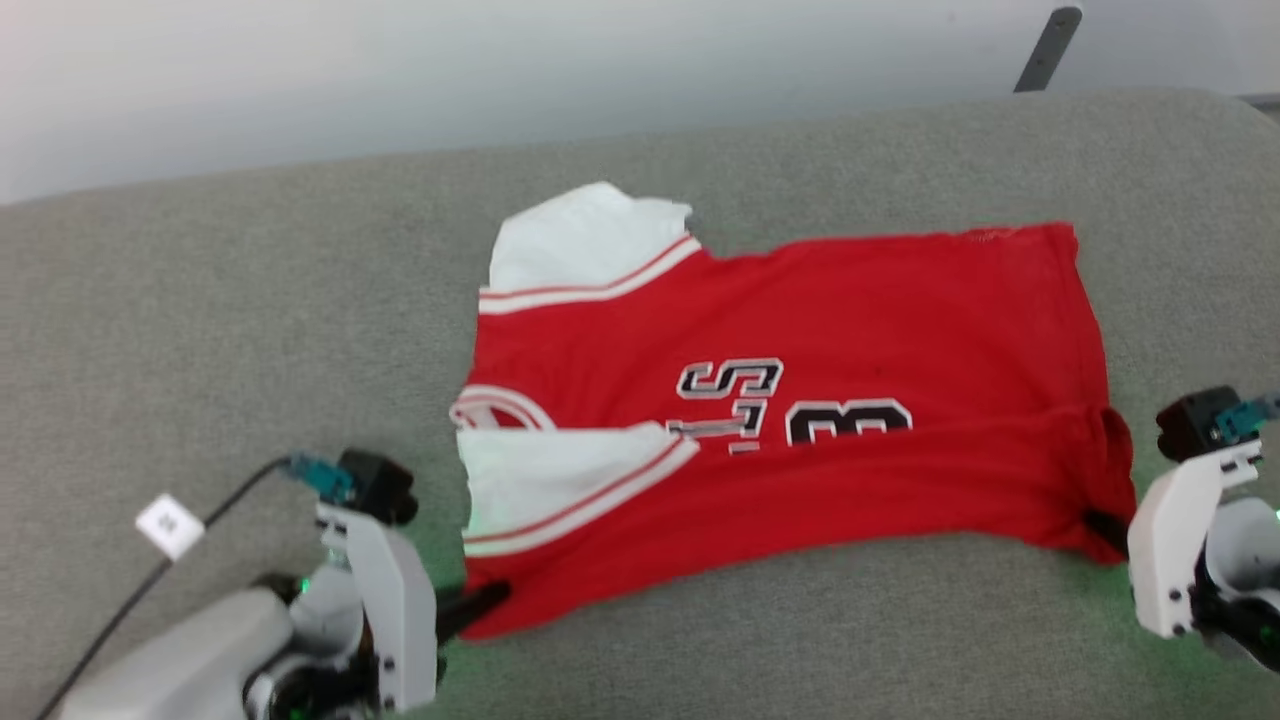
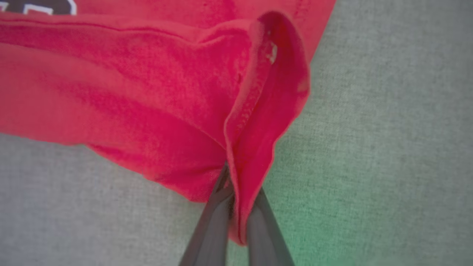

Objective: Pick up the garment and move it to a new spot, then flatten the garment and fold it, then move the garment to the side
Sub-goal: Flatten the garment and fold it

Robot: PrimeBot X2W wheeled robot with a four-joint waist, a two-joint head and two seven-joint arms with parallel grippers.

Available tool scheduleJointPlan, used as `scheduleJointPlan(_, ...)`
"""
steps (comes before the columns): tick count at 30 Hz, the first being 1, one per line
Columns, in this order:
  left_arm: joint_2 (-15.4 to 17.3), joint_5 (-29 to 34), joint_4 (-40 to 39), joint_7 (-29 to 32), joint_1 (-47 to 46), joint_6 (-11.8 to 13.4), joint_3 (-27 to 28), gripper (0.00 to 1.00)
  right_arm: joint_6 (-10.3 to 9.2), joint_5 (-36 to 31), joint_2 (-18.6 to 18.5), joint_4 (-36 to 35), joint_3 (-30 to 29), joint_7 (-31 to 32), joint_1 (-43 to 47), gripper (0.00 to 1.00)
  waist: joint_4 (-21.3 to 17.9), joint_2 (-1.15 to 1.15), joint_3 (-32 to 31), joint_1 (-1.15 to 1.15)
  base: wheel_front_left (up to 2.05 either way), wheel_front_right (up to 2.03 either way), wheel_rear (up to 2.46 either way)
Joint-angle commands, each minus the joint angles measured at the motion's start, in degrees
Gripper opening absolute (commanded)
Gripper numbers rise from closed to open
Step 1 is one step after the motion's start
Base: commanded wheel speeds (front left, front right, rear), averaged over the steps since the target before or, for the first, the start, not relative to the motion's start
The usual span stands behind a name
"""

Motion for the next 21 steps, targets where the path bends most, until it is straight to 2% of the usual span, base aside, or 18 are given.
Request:
scheduleJointPlan(1, 0.79, 0.16, -0.57, -0.14, 1.72, 0.66, -0.51, 0.0, -0.07, 0.26, -0.64, -0.08, 0.74, 0.72, 1.86, 0.0, 0.54, 0.0, -0.62, 0.0, 0.0, 0.0, 0.0)
scheduleJointPlan(6, 3.86, -1.03, -9.12, -3.01, 5.77, 3.66, 0.08, 0.0, -0.07, 2.43, -4.92, -4.74, 1.51, 2.19, 5.32, 0.0, 1.03, 0.0, -1.15, 0.0, 0.0, 0.0, 0.0)
scheduleJointPlan(11, 5.8, -0.91, -14.62, -5.4, 8.26, 6.54, 0.43, 0.0, -0.07, 2.83, -7.01, -7.83, 0.35, 1.84, 7.42, 0.0, 1.27, 0.0, -1.19, 0.0, 0.0, 0.0, 0.0)
scheduleJointPlan(12, 5.95, -0.73, -15.16, -6.0, 8.45, 7.02, 0.62, 0.0, -0.07, 2.51, -7.23, -8.15, -0.14, 1.14, 7.57, 0.09, 1.26, 0.0, -1.21, 0.0, 0.0, 0.0, 0.0)
scheduleJointPlan(13, 6.07, -0.41, -15.62, -6.83, 8.65, 7.45, 0.88, 0.35, -0.07, 2.11, -7.34, -8.42, -0.97, 0.18, 7.7, 0.45, 1.28, 0.0, -1.23, 0.0, 0.0, 0.0, 0.0)
scheduleJointPlan(14, 6.1, -0.58, -15.9, -7.49, 9.07, 7.88, 1.21, 0.41, -0.07, 1.8, -7.27, -8.41, -1.83, -0.81, 7.81, 0.95, 1.26, 0.0, -1.25, 0.0, 0.0, 0.0, 0.0)
scheduleJointPlan(15, 6.17, -0.68, -16.27, -8.06, 9.3, 8.19, 1.37, 0.5, -0.07, 1.46, -7.07, -8.31, -2.54, -1.53, 8.05, 1.0, 1.22, 0.0, -1.26, 0.0, 0.0, 0.0, 0.0)
scheduleJointPlan(16, 6.43, -0.65, -16.68, -8.85, 9.38, 8.39, 1.73, 0.95, -0.07, 1.07, -6.93, -8.35, -3.33, -2.44, 8.19, 1.0, 1.16, 0.0, -1.23, 0.0, 0.0, 0.0, 0.0)
scheduleJointPlan(17, 6.74, -1.0, -16.95, -9.62, 9.56, 8.82, 2.32, 1.0, -0.06, 0.68, -6.8, -8.32, -4.26, -3.41, 8.24, 1.0, 1.09, 0.0, -1.19, 0.0, 0.0, 0.0, 0.0)
scheduleJointPlan(21, 8.35, -1.06, -18.03, -13.26, 10.12, 10.38, 4.45, 1.0, -0.06, -2.15, -5.35, -8.45, -9.25, -9.21, 8.32, 1.0, 0.54, 0.0, -0.78, 0.0, 0.0, 0.0, 0.0)
